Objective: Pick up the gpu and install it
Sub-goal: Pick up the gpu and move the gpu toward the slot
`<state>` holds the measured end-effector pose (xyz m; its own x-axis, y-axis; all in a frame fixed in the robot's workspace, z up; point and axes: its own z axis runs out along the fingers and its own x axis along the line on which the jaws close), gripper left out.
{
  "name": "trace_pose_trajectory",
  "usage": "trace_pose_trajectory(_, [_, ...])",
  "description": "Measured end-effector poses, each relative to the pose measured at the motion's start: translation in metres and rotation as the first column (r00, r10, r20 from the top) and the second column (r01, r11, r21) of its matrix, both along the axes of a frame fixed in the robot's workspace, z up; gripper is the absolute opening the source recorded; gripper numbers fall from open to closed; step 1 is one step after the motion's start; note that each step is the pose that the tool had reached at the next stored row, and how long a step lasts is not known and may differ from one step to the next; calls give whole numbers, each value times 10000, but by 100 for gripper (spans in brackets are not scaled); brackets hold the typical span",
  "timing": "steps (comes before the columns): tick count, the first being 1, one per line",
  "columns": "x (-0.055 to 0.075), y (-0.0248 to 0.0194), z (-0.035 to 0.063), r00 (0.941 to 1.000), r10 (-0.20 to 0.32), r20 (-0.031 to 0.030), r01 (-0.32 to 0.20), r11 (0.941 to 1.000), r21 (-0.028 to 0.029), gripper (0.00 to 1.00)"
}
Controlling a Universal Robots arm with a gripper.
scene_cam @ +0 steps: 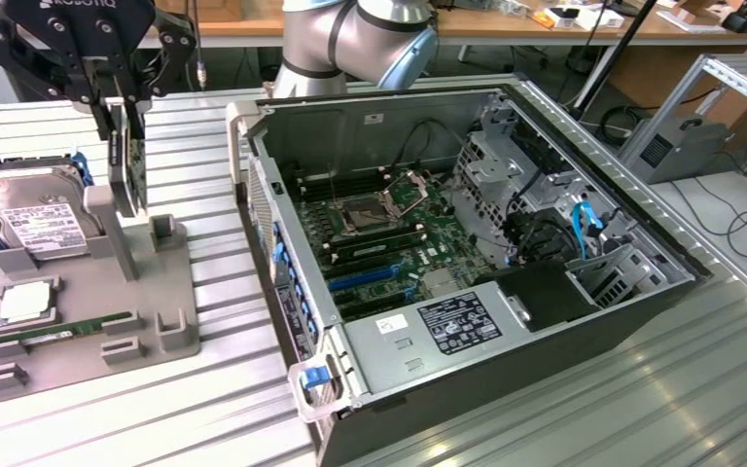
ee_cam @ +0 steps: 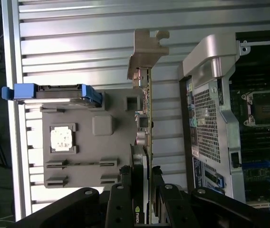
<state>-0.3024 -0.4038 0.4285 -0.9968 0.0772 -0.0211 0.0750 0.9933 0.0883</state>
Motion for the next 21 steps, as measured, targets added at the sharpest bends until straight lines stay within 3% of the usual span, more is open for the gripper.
trace_pose_trajectory(21, [0,0,130,10000,0,0,0,10000,85,27])
